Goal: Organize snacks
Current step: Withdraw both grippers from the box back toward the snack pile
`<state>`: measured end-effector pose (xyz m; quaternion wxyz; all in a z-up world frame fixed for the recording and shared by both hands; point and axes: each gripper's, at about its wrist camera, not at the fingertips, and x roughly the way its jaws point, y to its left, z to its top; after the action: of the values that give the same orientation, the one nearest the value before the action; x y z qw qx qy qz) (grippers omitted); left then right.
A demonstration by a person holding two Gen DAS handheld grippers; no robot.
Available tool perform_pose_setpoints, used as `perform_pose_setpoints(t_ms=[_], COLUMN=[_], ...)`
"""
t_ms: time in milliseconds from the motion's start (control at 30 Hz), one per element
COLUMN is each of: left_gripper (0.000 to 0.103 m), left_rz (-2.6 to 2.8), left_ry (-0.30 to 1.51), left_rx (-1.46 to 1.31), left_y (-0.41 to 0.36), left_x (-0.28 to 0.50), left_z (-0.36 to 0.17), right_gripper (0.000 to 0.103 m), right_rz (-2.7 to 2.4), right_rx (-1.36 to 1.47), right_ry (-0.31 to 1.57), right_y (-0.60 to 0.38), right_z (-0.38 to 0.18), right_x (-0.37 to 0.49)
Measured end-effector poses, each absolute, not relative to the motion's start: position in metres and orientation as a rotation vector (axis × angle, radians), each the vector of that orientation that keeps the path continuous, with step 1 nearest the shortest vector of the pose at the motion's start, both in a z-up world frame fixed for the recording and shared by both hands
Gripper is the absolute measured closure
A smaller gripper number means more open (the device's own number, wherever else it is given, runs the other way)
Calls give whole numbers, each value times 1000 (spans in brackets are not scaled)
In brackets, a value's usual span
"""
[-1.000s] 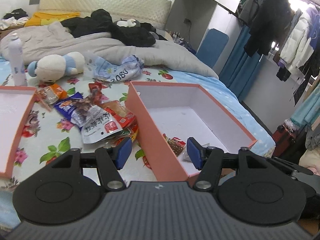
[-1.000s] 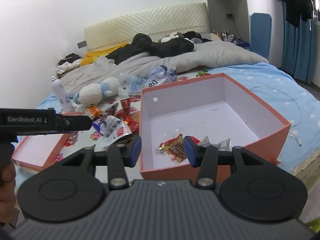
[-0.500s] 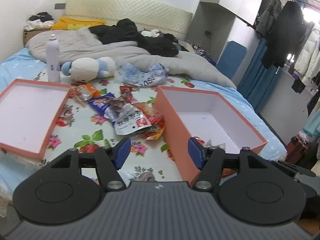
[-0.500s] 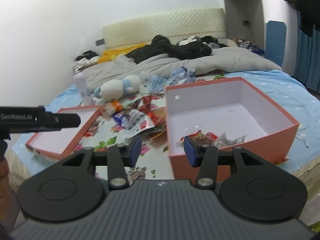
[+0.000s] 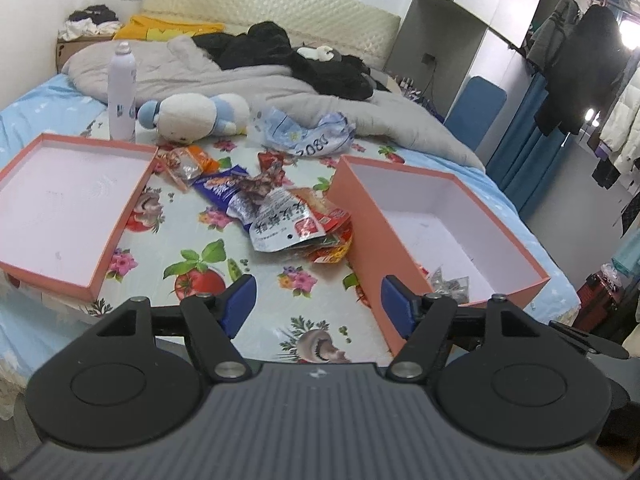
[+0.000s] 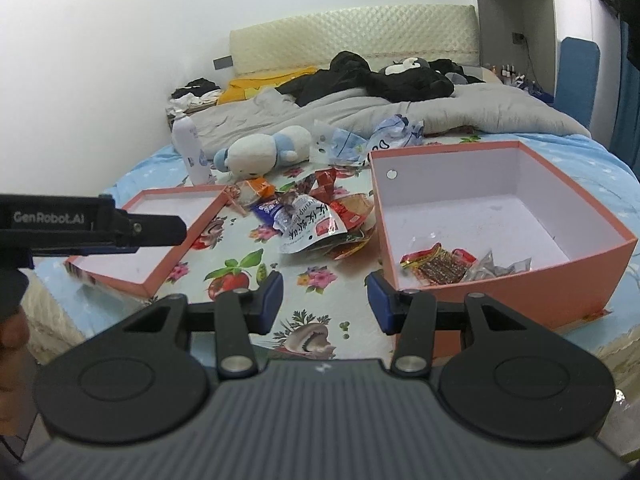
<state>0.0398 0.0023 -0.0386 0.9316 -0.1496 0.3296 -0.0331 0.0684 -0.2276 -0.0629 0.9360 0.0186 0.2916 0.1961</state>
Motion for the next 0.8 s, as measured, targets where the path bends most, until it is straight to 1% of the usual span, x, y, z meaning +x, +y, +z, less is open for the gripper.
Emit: perform_pose_setpoints(t_ms=[167, 400, 800], left_gripper=[29, 29, 29], left_rz=[-63, -53, -77], left_ry=[699, 687, 734], left_rx=[-298, -298, -366], left_y=[13, 33, 68], left_x=[56, 84, 164], left_z=[-51, -63, -87], right_gripper=[54, 54, 54], right_rz=[384, 347, 299], right_rx=[43, 23, -54], right_ry=[600, 584, 523], right_y=[-216, -191, -137], right_z=[-73, -91, -113], right_x=[75, 90, 129])
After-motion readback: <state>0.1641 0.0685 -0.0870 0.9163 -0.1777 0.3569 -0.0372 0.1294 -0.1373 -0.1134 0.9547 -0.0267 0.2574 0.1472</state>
